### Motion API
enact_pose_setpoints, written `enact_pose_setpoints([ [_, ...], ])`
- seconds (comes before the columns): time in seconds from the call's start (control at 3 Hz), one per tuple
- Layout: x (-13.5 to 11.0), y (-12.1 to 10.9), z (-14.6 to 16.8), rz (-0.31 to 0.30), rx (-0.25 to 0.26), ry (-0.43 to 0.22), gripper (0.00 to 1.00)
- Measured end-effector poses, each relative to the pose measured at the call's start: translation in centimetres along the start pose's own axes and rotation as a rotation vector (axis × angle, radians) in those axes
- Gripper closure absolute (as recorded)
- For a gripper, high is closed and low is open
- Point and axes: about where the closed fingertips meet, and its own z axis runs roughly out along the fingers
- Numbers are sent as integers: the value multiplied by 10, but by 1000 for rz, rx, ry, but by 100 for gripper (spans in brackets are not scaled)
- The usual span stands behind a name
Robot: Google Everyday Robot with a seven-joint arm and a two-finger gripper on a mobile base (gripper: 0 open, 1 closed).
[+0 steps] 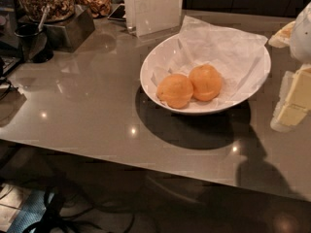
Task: Pick orange from white bowl
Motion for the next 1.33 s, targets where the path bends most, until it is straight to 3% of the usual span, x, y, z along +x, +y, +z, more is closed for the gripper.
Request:
enact_pose_setpoints([
  [0.67, -9, -9, -3, -17, 21, -32, 0],
  [1.33, -57, -55, 15, -102, -17, -148, 0],
])
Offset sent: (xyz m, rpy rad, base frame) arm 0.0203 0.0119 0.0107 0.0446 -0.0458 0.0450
